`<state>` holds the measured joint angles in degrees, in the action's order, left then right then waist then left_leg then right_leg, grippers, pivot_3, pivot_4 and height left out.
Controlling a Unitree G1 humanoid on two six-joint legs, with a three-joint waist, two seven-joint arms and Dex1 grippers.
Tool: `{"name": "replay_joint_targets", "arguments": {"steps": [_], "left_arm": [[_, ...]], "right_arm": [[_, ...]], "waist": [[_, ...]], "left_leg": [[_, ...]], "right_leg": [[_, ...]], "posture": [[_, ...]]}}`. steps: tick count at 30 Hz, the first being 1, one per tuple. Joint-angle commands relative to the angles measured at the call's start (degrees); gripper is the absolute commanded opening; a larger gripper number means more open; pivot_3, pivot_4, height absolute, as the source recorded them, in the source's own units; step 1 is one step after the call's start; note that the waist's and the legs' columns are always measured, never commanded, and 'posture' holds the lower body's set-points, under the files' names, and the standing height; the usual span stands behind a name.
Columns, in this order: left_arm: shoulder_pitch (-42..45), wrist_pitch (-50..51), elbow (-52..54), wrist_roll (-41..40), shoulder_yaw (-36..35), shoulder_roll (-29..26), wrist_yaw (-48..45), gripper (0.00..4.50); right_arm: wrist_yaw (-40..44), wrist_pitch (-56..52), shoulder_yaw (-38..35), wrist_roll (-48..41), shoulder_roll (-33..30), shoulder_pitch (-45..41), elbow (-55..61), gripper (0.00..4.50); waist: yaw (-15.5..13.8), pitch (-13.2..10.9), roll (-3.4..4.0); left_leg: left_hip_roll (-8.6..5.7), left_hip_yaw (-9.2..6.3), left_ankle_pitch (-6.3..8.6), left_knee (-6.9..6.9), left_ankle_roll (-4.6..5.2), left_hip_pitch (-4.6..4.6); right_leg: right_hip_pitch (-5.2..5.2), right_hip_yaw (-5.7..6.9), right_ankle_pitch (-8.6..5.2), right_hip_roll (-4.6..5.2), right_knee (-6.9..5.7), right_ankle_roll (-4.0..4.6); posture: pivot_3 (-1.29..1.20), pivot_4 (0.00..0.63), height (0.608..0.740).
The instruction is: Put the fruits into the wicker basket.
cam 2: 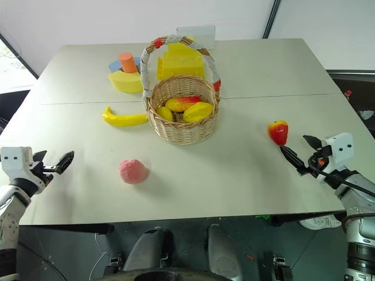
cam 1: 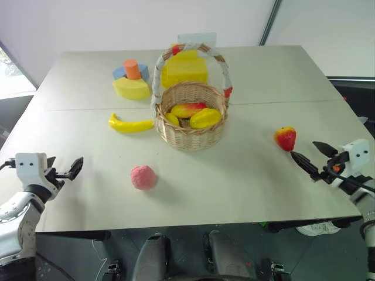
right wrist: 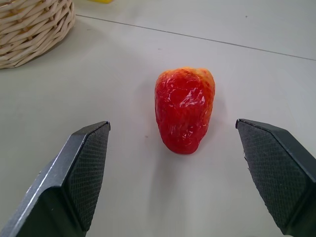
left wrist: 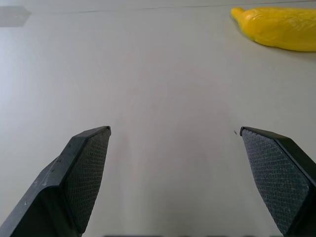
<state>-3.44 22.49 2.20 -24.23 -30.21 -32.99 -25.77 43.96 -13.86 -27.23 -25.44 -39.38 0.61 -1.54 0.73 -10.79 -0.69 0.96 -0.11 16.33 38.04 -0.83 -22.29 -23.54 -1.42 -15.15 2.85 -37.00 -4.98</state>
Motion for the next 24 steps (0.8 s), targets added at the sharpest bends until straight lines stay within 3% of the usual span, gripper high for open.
{"name": "replay_joint_targets", "arguments": {"steps": [1, 12, 24], "left_arm": [[1.03, -1.01, 1.87, -0.61, -1.34, -0.28, 0.43, 4.5], [3.92, 1.62, 4.54, -0.05, 2.22, -0.41, 1.0, 4.5], [5.05, 8.68, 14.54, -10.0, 4.93, -5.11, -10.91, 4.5]], "right_arm": [[-0.17, 1.16, -0.34, -0.26, 0.04, -0.69, 0.32, 4.28], [-0.28, -0.05, 1.05, -1.33, -0.55, -3.66, 3.15, 4.28], [3.54, -10.97, 3.21, -8.41, -4.74, -2.82, 20.35, 4.28]], "waist": [[-0.02, 0.0, 0.0], [0.0, 0.0, 0.0], [0.01, 0.0, 0.0]], "left_leg": [[0.0, 0.0, 0.0, 0.0, 0.0, 0.0], [-0.01, 0.0, 0.0, 0.0, 0.0, 0.01], [0.0, -0.02, 0.0, 0.0, 0.0, -0.01]], "right_leg": [[0.0, 0.0, 0.0, 0.0, 0.0, 0.0], [0.01, 0.01, 0.01, -0.05, -0.02, -0.02], [0.0, 0.01, 0.01, -0.08, -0.02, -0.01]], "posture": [[0.0, 0.15, 0.74], [0.0, 0.15, 0.74], [0.0, 0.15, 0.74]]}}
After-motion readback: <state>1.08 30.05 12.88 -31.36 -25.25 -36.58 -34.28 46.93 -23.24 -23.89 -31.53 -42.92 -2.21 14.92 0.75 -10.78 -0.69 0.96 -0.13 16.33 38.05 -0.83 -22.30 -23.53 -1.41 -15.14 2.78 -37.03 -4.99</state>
